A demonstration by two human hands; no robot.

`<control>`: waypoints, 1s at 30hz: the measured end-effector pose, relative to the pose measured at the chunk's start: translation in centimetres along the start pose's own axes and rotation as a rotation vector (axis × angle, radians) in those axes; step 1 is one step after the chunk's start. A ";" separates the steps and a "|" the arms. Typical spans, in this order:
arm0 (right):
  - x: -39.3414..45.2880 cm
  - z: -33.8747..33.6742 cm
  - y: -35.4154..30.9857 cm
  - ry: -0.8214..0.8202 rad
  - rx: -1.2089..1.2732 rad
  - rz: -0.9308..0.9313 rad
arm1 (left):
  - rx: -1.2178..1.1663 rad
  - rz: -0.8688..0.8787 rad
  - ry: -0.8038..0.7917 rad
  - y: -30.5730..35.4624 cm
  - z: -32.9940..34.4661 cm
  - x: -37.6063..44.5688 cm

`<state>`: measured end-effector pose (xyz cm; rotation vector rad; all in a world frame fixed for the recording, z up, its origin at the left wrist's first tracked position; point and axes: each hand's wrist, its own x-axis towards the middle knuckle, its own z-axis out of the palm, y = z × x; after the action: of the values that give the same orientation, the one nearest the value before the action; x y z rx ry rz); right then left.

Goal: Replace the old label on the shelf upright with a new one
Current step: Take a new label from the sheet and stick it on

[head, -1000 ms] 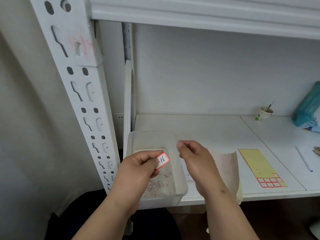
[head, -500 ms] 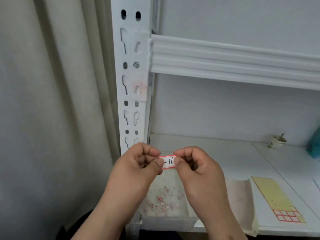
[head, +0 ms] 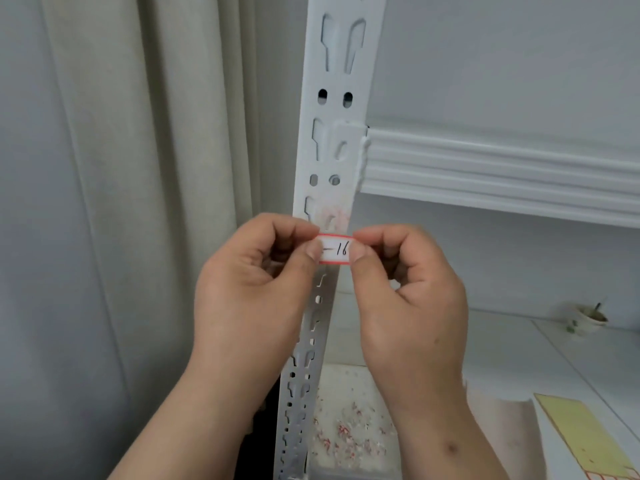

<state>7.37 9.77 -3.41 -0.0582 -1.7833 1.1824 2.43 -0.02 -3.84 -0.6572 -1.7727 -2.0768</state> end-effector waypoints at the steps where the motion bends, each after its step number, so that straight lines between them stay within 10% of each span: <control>1: 0.4 0.4 -0.2 0.024 -0.010 -0.036 | 0.005 0.016 0.016 0.2 0.2 0.5; 30: 2.6 3.3 -0.5 0.262 -0.179 -0.142 | 0.217 0.257 0.149 0.8 1.2 3.2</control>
<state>3.78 8.60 -1.49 -0.1800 -1.6275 0.8699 0.37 1.17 -1.31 -0.6143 -1.6992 -1.6913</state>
